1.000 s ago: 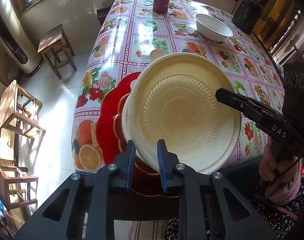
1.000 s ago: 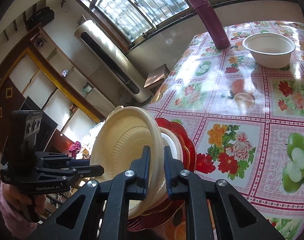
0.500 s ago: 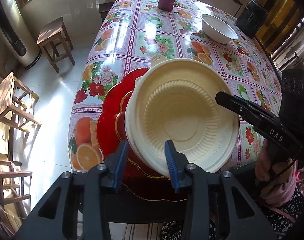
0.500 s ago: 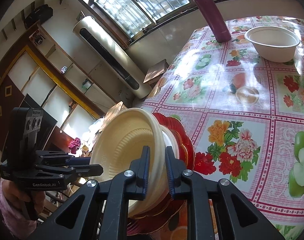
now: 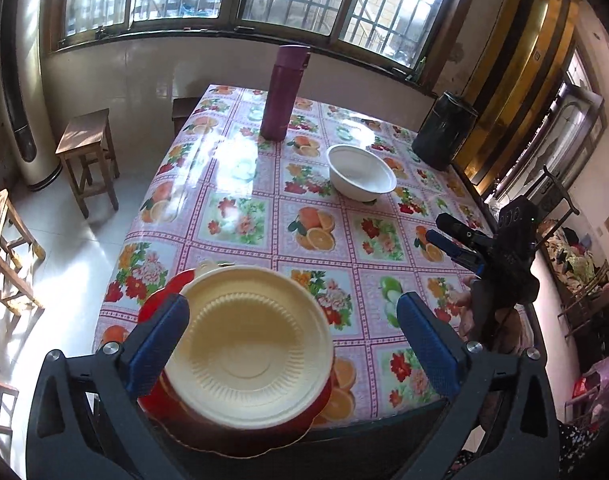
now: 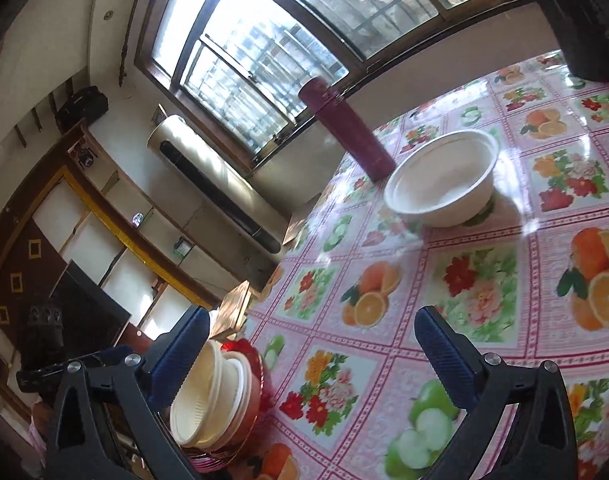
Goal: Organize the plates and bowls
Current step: 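Lower the beige bowl onto the stack and open both grippers, then move both open grippers toward the loose white bowl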
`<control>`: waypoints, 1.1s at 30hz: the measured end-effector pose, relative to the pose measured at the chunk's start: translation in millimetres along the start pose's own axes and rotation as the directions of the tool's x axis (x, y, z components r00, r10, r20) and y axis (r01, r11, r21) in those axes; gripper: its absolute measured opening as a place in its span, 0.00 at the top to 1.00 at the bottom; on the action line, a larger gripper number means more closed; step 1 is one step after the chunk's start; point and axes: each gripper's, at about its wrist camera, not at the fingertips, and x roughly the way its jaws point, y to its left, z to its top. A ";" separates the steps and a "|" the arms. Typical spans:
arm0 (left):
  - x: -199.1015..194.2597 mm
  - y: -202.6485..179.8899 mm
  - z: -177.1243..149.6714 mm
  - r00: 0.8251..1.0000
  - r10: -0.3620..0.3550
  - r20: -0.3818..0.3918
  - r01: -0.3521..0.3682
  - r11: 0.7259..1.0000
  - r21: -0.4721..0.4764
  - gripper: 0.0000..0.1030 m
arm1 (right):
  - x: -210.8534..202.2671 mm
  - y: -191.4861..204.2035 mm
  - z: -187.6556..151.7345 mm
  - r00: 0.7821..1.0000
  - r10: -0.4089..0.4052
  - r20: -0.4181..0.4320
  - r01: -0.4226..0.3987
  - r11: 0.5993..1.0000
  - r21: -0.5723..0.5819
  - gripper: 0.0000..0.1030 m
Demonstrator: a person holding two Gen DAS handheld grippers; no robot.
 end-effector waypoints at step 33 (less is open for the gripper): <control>200.7 -173.3 32.4 0.897 0.246 0.367 -0.289 0.955 0.065 0.00 | -70.9 -135.4 60.5 0.936 -0.291 0.199 0.242 0.941 0.236 0.00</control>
